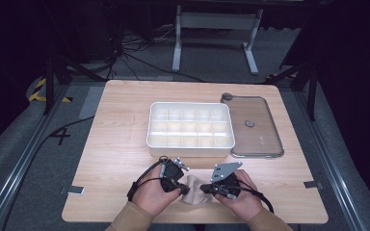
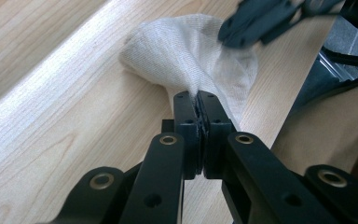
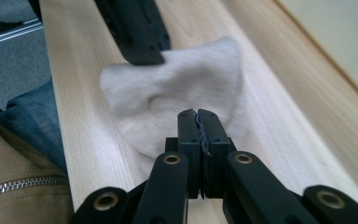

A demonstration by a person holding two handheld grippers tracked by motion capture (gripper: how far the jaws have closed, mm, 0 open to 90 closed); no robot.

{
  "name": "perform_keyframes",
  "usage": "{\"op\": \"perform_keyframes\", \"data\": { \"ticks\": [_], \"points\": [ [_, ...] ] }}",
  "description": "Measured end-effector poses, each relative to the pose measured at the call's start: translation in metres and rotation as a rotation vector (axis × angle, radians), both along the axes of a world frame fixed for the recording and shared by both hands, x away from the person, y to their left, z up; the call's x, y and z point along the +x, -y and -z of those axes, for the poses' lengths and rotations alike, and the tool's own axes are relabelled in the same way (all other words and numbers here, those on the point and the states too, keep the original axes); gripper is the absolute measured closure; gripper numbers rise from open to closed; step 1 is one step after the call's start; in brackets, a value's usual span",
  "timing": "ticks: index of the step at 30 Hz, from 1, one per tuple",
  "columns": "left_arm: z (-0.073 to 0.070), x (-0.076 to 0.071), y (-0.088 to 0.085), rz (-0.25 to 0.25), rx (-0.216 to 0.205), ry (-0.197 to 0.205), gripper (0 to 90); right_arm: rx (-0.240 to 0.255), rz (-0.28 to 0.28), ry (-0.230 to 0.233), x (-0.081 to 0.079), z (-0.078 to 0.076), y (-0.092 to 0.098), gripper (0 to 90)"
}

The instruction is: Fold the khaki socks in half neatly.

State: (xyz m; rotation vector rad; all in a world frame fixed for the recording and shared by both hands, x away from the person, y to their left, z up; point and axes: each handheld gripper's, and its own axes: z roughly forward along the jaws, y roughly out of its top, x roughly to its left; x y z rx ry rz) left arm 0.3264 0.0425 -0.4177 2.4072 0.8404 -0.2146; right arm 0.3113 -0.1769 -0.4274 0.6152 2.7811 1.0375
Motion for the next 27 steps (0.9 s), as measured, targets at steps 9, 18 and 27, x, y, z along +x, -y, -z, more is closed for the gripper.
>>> {"op": "perform_keyframes", "data": {
  "ticks": [9,18,27],
  "points": [
    [-0.002,0.007,-0.004,0.008,0.012,-0.009,89.4,-0.090,0.033,-0.051,0.005,0.001,0.021,89.3],
    [-0.001,0.006,0.000,0.020,0.020,-0.010,89.3,-0.135,0.002,-0.077,0.001,0.005,0.019,89.6],
    [-0.001,0.003,0.006,0.047,0.001,-0.004,88.9,-0.136,-0.028,-0.086,-0.002,0.010,0.010,89.6]
  ]
}}
